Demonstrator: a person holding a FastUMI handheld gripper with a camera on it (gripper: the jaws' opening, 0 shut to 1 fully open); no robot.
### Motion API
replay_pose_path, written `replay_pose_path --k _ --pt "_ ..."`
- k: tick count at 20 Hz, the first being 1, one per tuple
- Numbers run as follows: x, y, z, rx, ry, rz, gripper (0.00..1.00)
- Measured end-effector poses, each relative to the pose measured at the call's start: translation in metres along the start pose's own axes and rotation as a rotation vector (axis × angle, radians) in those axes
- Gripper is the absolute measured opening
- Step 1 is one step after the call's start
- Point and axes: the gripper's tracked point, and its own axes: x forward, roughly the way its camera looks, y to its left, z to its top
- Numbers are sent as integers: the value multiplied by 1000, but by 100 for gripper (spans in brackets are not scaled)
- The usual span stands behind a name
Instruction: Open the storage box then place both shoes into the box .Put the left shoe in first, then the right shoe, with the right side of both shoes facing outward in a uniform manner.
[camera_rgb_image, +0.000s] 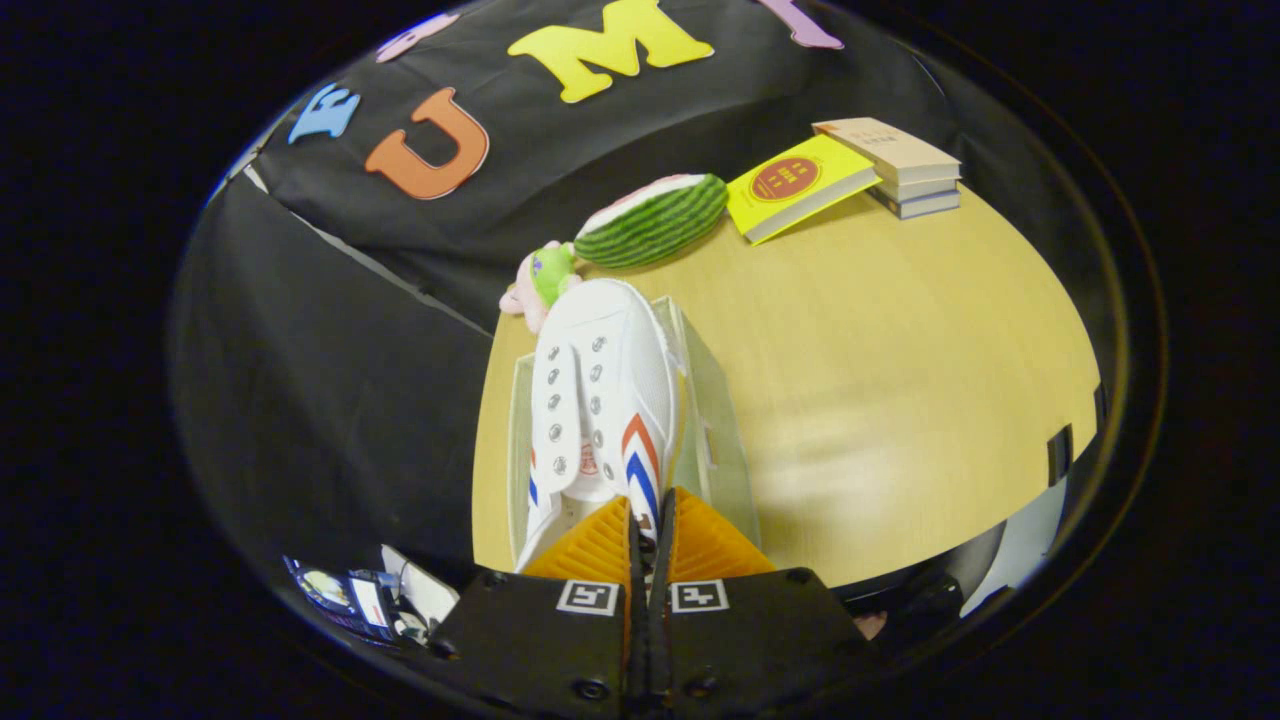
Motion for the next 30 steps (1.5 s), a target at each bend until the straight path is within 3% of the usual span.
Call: replay_pose_path --k 7,10,11,12,14,17,24,26,28,30 --pt "28 -11 -11 9 34 -61 6" --pt "34 -5 -15 24 37 -32 8" --pt "35 1 -15 37 32 -5 11" --pt "35 8 -13 43 18 19 26" --pt "31 15 -3 7 -22 39 43" --pt "17 19 13 -57 -98 46 44" --pt "-56 23 80 -345 -521 9 63" --pt "-85 23 93 -412 -643 -8 76" --pt "-118 20 101 -455 -733 -35 79" --pt "-154 19 113 -480 -836 -55 89"
